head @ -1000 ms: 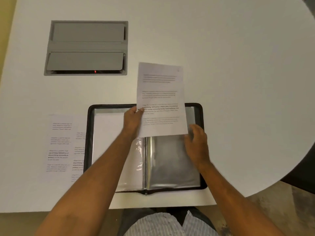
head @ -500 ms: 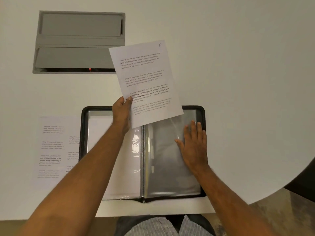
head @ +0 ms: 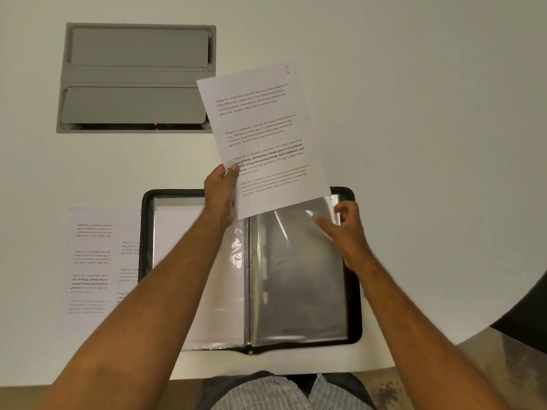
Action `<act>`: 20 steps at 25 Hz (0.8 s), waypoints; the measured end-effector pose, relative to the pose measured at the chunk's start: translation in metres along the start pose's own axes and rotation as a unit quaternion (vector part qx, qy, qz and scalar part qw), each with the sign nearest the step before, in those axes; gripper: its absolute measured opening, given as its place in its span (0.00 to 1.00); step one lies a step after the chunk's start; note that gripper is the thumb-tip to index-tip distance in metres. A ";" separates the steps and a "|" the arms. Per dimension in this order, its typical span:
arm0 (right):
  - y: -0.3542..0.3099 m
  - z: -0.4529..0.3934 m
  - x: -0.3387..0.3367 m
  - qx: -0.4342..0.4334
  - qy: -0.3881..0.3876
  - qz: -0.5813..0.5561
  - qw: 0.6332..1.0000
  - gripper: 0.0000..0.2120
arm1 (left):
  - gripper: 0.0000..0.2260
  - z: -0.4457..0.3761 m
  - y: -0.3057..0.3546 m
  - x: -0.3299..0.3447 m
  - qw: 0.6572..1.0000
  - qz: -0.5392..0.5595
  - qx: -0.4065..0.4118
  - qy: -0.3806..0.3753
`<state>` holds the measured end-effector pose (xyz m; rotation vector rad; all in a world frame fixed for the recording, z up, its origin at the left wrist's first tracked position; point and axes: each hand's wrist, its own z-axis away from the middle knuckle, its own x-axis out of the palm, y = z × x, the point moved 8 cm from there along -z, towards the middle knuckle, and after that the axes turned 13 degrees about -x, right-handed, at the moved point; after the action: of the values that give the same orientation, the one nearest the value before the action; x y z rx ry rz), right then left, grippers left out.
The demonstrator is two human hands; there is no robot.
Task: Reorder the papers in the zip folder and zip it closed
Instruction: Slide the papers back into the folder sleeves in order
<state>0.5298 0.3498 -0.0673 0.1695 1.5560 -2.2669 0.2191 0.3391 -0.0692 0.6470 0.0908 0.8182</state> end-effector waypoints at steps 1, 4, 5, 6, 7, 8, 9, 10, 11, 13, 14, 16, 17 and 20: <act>-0.005 -0.007 -0.003 0.008 -0.002 -0.022 1.000 0.23 | 0.07 0.000 0.000 0.003 1.000 0.003 -0.005 -0.001; -0.021 -0.029 -0.003 0.032 -0.020 -0.090 0.995 0.19 | 0.07 -0.002 0.005 0.012 1.000 0.006 -0.009 -0.006; -0.026 -0.035 -0.002 0.052 -0.024 -0.114 0.992 0.17 | 0.07 -0.004 0.007 0.015 1.000 0.000 -0.007 -0.007; -0.029 -0.041 0.000 0.076 -0.030 -0.133 0.988 0.15 | 0.08 -0.006 0.009 0.019 1.000 -0.008 -0.006 -0.009; -0.029 -0.046 0.001 0.102 -0.036 -0.150 0.983 0.15 | 0.08 -0.008 0.011 0.022 1.000 -0.020 -0.007 -0.010; -0.029 -0.051 0.002 0.124 -0.046 -0.166 0.977 0.17 | 0.09 -0.010 0.012 0.025 0.999 -0.034 -0.007 -0.012; -0.028 -0.056 0.003 0.143 -0.060 -0.178 0.972 0.22 | 0.09 -0.012 0.014 0.029 0.999 -0.051 -0.007 -0.013; -0.027 -0.062 0.004 0.157 -0.078 -0.183 0.967 0.27 | 0.08 -0.013 0.017 0.033 0.998 -0.068 -0.005 -0.014; -0.028 -0.067 0.005 0.162 -0.099 -0.181 0.965 0.30 | 0.08 -0.014 0.020 0.037 0.996 -0.085 -0.001 -0.016; -0.030 -0.077 0.005 0.148 -0.125 -0.170 0.966 0.28 | 0.07 -0.017 0.023 0.046 0.993 -0.118 0.009 -0.023; -0.031 -0.082 0.004 0.134 -0.127 -0.168 0.968 0.24 | 0.06 -0.019 0.022 0.051 0.990 -0.136 0.010 -0.029; -0.029 -0.092 0.002 0.100 -0.112 -0.157 0.976 0.21 | 0.08 -0.022 0.016 0.062 0.984 -0.172 -0.004 -0.048; -0.027 -0.097 0.000 0.085 -0.096 -0.143 0.981 0.20 | 0.08 -0.023 0.011 0.067 0.980 -0.186 -0.012 -0.065; -0.020 -0.105 -0.005 0.084 -0.044 -0.136 0.986 0.19 | 0.14 -0.023 0.003 0.075 0.978 -0.190 -0.025 -0.081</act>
<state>0.5150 0.4535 -0.0884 -0.1045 1.4145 -2.5791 0.2620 0.4046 -0.0733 0.6212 0.0435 0.3962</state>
